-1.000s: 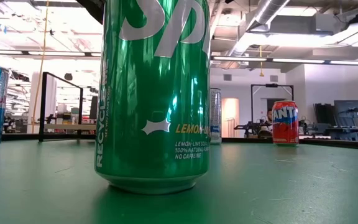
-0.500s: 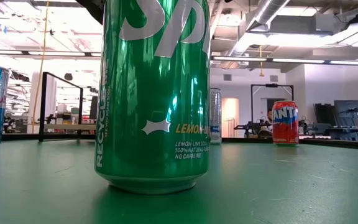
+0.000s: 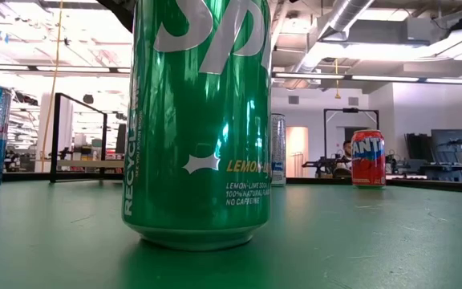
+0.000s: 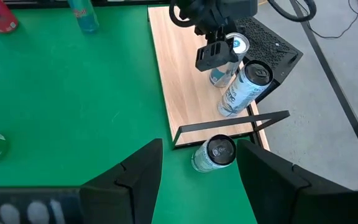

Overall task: Place canned beverage on shelf
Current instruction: Put the right blue soda can on the shelf, then put the top red soda can on the shelf

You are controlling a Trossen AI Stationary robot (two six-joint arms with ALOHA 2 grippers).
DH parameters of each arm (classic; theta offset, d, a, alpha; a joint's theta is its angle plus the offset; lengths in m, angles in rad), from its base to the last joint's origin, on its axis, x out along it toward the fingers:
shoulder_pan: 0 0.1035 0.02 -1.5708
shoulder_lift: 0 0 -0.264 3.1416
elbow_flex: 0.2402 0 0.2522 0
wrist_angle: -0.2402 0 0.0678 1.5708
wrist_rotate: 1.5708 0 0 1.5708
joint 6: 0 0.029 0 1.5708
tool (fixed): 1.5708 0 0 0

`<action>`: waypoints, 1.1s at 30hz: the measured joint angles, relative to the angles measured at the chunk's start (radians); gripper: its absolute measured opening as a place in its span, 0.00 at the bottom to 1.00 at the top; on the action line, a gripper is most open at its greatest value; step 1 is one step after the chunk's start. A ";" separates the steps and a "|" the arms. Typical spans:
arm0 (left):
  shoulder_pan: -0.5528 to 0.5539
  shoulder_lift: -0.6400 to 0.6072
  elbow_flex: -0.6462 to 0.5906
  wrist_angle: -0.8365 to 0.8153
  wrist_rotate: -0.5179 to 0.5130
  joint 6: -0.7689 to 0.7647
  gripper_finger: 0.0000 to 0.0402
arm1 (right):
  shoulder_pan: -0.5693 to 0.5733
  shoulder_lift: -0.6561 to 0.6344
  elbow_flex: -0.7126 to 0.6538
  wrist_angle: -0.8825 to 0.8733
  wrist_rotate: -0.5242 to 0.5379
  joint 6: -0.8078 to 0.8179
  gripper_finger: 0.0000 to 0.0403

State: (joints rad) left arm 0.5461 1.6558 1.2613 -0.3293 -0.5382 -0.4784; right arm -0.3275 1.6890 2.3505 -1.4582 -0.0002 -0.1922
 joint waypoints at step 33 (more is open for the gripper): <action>-0.020 -0.090 0.179 -0.245 -0.037 0.230 0.67 | -0.002 0.000 0.000 -0.020 0.001 -0.016 0.57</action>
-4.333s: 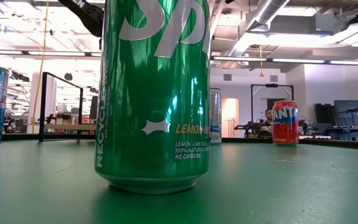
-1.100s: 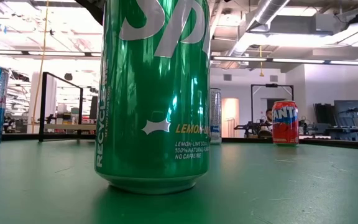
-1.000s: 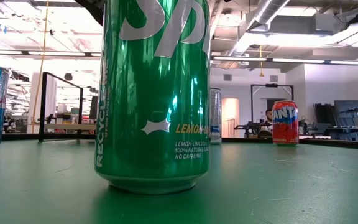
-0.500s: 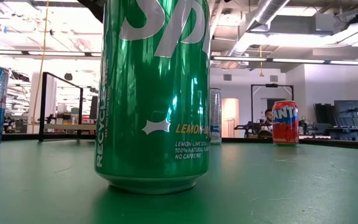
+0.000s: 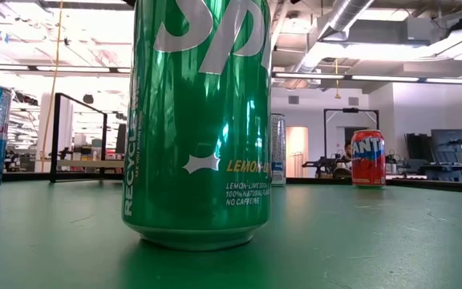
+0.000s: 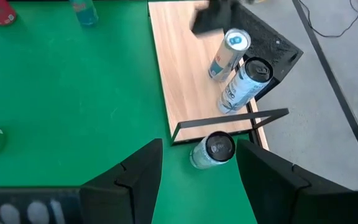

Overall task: Place canned beverage on shelf
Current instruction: Put the top red soda can on the shelf

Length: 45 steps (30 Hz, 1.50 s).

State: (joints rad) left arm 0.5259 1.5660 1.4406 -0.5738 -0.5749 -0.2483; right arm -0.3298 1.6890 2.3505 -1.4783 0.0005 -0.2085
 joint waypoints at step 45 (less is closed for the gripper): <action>-0.719 -1.232 -0.938 0.154 0.052 0.066 0.67 | 0.007 -0.711 -1.367 0.605 0.447 0.576 0.57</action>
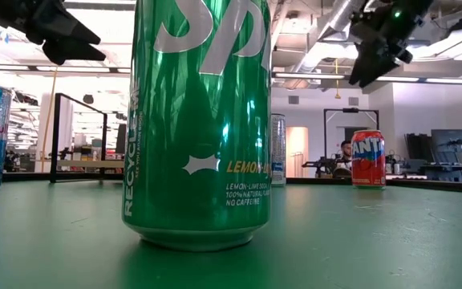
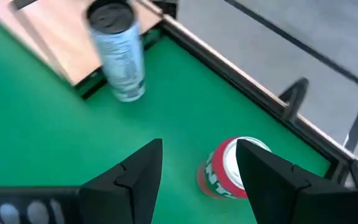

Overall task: Place canned beverage on shelf
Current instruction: Put the top red soda can on the shelf

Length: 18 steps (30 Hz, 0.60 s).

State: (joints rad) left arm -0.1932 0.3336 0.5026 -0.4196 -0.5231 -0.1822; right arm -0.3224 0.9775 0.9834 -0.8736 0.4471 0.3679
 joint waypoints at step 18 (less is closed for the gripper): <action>0.000 0.000 0.000 0.013 0.003 0.002 0.67 | -0.390 0.165 0.000 0.007 -0.138 -0.063 0.77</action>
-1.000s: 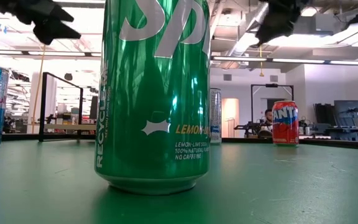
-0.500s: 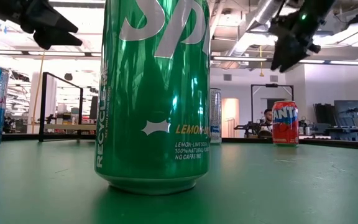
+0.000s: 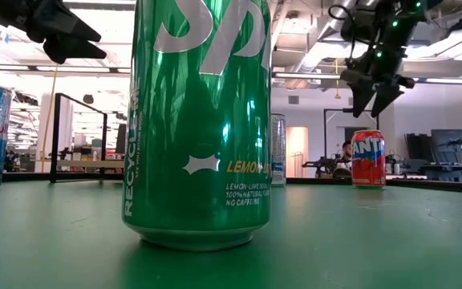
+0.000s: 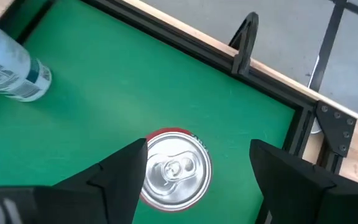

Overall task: Place canned beverage on shelf
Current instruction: Put the top red soda can on the shelf

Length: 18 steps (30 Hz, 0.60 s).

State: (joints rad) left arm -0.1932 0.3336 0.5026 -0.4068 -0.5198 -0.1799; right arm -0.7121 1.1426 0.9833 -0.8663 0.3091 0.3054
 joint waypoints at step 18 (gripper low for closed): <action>0.000 0.000 0.000 -0.002 0.001 0.000 0.67 | -0.085 0.050 0.000 0.045 -0.128 -0.044 0.86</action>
State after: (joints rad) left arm -0.1932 0.3334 0.5030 -0.4090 -0.5190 -0.1795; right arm -0.7967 1.1929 0.9833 -0.8214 0.1806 0.2617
